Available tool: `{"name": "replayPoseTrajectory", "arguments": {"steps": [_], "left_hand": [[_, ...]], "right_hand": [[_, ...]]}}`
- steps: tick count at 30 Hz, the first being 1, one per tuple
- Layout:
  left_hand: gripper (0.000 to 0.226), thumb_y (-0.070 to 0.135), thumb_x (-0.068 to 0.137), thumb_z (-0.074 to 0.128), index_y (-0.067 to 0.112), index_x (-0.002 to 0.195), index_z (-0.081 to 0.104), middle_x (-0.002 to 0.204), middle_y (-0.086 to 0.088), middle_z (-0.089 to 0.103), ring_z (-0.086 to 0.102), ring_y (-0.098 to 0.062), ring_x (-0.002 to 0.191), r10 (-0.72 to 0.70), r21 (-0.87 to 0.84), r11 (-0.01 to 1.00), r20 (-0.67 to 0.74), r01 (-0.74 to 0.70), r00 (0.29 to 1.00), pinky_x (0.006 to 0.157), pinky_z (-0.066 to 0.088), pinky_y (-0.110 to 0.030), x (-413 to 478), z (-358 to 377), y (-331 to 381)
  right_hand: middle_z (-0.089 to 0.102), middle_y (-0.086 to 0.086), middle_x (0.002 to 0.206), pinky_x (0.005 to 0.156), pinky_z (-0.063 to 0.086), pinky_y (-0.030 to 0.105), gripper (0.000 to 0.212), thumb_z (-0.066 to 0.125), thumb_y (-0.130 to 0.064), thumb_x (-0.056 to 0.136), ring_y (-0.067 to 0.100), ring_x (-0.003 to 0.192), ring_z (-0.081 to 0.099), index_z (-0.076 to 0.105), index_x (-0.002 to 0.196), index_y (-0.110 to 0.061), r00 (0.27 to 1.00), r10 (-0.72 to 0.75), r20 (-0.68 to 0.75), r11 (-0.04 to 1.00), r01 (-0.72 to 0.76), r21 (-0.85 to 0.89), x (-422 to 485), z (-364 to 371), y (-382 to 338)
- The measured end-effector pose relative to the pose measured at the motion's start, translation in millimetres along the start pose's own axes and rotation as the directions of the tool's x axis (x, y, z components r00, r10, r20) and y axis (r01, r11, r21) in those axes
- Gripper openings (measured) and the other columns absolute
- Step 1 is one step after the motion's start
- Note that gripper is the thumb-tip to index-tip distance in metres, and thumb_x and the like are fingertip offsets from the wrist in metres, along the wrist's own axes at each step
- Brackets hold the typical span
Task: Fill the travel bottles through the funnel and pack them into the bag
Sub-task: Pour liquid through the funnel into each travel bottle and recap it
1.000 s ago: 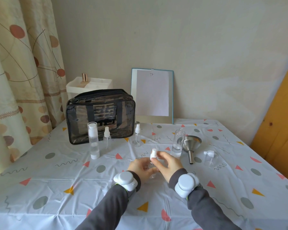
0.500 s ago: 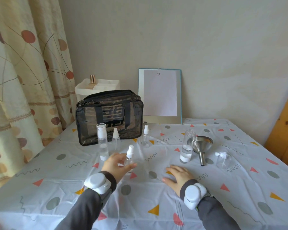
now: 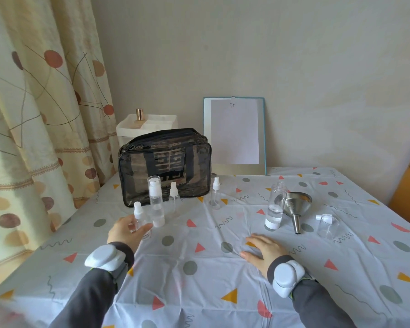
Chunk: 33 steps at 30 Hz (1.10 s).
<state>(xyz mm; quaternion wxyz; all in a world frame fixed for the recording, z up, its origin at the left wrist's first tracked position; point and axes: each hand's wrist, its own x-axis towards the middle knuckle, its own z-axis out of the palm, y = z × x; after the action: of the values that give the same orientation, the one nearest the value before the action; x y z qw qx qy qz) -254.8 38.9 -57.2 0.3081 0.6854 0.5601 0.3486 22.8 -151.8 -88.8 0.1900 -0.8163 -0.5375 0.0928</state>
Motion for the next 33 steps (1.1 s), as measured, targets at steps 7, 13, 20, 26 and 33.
{"name": "replayPoseTrajectory", "arguments": {"steps": [7, 13, 20, 26, 33], "left_hand": [[0.025, 0.023, 0.080, 0.070, 0.011, 0.100, 0.061, 0.101, -0.008, 0.064, 0.056, -0.023, 0.086, -0.028, -0.047, 0.998, 0.009, 0.029, 1.000, 0.080, 0.042, -0.031, 0.0, 7.5, -0.8], [0.058, 0.033, 0.075, 0.074, 0.011, 0.124, 0.051, 0.126, -0.012, 0.054, 0.053, -0.026, 0.107, -0.075, -0.007, 0.997, 0.026, 0.075, 0.997, 0.095, 0.043, -0.040, -8.5, 3.8, 1.5], [0.070, 0.020, 0.077, 0.072, 0.003, 0.136, 0.038, 0.137, -0.020, 0.035, 0.032, -0.033, 0.128, 0.362, 0.127, 0.932, -0.266, -0.340, 0.893, 0.108, 0.026, -0.041, -45.5, -9.3, 38.3], [0.044, 0.002, 0.082, 0.063, -0.001, 0.124, 0.051, 0.131, -0.018, 0.045, 0.044, -0.030, 0.124, 0.606, 0.064, 0.795, -0.080, -0.603, 0.791, 0.103, 0.033, -0.028, -60.0, 27.4, 70.8], [0.054, 0.020, 0.093, 0.047, 0.012, 0.143, 0.027, 0.141, -0.011, 0.042, 0.044, -0.026, 0.127, 0.090, -0.110, 0.990, 0.034, -0.086, 0.995, 0.104, 0.037, -0.035, -19.5, 68.3, 94.6]], "right_hand": [[0.034, -0.011, 0.146, 0.107, 0.028, 0.020, 0.050, 0.052, -0.050, 0.087, 0.005, 0.134, 0.030, 0.045, 0.132, -0.027, 1.000, 0.004, 0.025, 1.000, -0.004, -0.004, -1.0, -4.0, -2.1], [0.034, -0.010, 0.146, 0.105, 0.030, 0.019, 0.049, 0.053, -0.049, 0.087, 0.005, 0.132, 0.035, 0.046, 0.131, -0.027, 1.000, 0.014, 0.027, 1.000, -0.014, 0.009, -3.6, -3.9, -4.6], [0.035, -0.011, 0.145, 0.103, 0.031, 0.018, 0.046, 0.054, -0.049, 0.086, 0.006, 0.130, 0.037, 0.049, 0.128, -0.028, 1.000, 0.024, 0.018, 0.999, -0.024, 0.021, -2.9, -2.5, -3.5], [0.034, -0.012, 0.146, 0.103, 0.029, 0.017, 0.046, 0.054, -0.049, 0.087, 0.004, 0.133, 0.033, 0.050, 0.126, -0.028, 1.000, 0.013, 0.018, 1.000, -0.013, 0.024, -2.3, -1.9, -4.2], [0.036, -0.012, 0.145, 0.098, 0.031, 0.016, 0.045, 0.054, -0.052, 0.085, 0.005, 0.128, 0.040, 0.050, 0.125, -0.030, 0.998, 0.007, 0.066, 1.000, -0.007, 0.002, -2.2, -9.4, -7.3]]}}
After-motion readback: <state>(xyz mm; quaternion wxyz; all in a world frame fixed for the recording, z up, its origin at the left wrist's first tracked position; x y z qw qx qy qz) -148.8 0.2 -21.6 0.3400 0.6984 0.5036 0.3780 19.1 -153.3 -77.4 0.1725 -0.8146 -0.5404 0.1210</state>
